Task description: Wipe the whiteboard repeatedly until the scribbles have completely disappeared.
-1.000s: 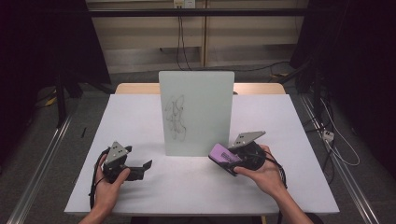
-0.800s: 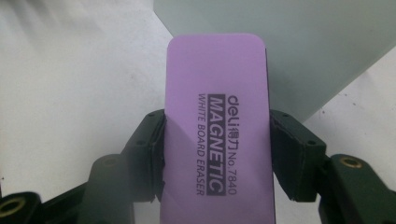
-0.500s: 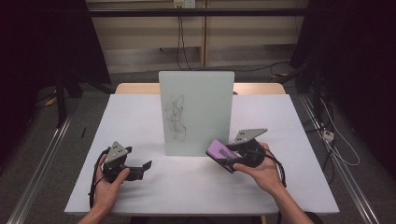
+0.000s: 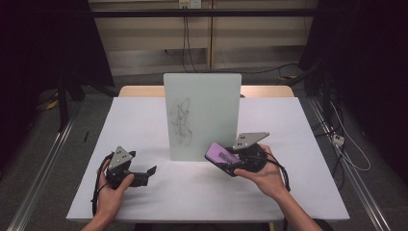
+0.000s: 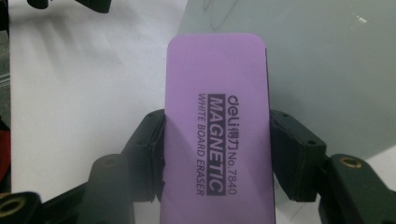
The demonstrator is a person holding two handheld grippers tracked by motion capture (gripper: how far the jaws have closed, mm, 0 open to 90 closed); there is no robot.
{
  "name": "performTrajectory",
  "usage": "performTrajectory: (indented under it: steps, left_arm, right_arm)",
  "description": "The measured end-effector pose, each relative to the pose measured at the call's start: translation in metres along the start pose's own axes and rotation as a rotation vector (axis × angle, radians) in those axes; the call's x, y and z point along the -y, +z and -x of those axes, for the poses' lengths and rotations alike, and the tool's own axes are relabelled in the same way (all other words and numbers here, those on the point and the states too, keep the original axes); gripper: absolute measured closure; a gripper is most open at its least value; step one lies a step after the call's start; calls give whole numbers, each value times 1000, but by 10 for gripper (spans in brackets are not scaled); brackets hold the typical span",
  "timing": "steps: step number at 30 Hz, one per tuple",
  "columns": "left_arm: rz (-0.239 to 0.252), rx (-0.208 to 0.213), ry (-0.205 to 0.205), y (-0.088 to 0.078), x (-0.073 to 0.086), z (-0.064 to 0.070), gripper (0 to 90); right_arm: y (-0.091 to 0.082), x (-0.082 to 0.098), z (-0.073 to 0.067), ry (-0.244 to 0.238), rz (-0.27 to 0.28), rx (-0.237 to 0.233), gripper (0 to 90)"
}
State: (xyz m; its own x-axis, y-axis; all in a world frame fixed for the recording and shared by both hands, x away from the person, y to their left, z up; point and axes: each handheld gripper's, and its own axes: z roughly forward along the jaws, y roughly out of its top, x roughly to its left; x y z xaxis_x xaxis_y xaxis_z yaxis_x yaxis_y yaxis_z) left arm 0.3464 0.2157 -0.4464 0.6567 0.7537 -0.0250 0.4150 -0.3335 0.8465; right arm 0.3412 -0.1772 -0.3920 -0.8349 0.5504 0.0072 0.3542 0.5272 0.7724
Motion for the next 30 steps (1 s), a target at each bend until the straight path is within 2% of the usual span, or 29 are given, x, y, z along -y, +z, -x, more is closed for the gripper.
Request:
performTrajectory:
  steps: [6,11,18,24,28,30]
  left_arm:
    - [2,-1,-4,-1,1,-1,48]
    - [6,-12,-7,-2,1,-2,46]
    - [1,-7,-9,-2,1,-2,46]
    - [7,-8,-10,-3,1,-2,46]
    - [5,-7,-15,-3,1,-2,46]
    - [5,-14,-13,-4,1,-3,46]
  right_arm:
    - [2,-20,0,-22,38,2,417]
    - [4,-39,0,-54,77,31,416]
    - [9,-54,2,-61,108,57,417]
    - [15,-70,2,-81,117,43,417]
    - [14,-83,3,-66,164,22,416]
    - [12,-89,4,-71,179,26,417]
